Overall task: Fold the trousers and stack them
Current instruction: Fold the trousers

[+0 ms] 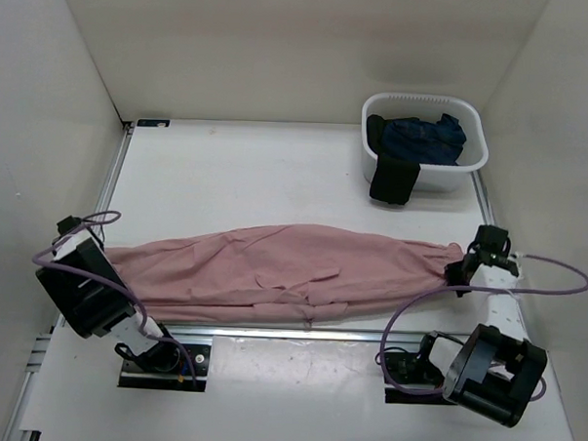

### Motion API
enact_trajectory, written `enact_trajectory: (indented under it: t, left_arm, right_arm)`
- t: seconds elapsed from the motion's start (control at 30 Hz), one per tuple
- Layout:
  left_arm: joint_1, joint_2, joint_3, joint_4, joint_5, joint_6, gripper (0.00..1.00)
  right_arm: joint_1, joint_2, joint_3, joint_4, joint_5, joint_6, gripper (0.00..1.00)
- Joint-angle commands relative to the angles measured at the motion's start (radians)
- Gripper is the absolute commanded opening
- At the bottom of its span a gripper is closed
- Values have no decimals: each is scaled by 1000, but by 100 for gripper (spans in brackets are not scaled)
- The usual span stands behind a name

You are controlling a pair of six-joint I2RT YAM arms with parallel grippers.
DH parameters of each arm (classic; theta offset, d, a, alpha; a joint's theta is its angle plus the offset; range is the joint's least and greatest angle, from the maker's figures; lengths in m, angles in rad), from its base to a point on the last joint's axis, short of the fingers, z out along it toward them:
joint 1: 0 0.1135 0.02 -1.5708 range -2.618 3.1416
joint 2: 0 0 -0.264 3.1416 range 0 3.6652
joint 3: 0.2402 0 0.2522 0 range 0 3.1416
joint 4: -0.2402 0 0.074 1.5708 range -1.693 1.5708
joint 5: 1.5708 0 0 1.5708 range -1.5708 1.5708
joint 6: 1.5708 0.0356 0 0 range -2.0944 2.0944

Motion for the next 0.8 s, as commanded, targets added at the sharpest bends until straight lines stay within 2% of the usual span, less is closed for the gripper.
enact_trajectory:
  t: [0.0,0.07,0.1,0.13,0.17,0.2,0.27,0.3,0.37,0.4,0.43,0.5,0.57,0.67,0.77]
  left_arm:
    - [-80,92,-49,71,113,-28,66]
    - [-112,92,-61,71,113,-28,62]
    - [-112,65,-73,71,123,-28,62]
    - [-125,55,-83,71,124,-28,62]
    - [-125,55,-83,71,124,-28,62]
    - [-134,43,-96,71,124,-28,62]
    - [-134,34,-107,71,124,-28,62]
    - [-134,34,-116,71,114,-28,62]
    - [-134,23,-116,71,114,-28,62]
    - [-134,12,-116,62,114,-28,62]
    - [-134,2,-116,51,104,-28,62]
    - [-143,-9,-107,51,104,-28,62]
    - [-143,-9,-98,42,94,-28,62]
    - [-143,-20,-78,33,74,-28,62]
    - [-143,-20,-57,33,74,-28,62]
  right_arm:
    - [53,-11,267,-11,150,-172,0]
    - [168,-11,370,-37,242,-263,0]
    - [330,8,421,-76,302,-280,0]
    - [424,38,508,-98,424,-280,0]
    - [522,57,542,-118,480,-280,0]
    - [728,78,572,-151,529,-254,0]
    - [933,172,621,-176,615,-178,0]
    - [1115,216,685,-187,652,-156,0]
    - [1271,380,777,-205,734,-145,0]
    - [1387,443,834,-206,747,-165,0]
    - [1434,568,957,-206,748,-197,0]
    - [1539,743,1091,-206,726,-268,0]
    - [1615,833,1270,-219,699,-292,0]
    - [1685,954,1412,-192,616,-337,0]
    - [1696,1060,1547,-254,625,-380,0]
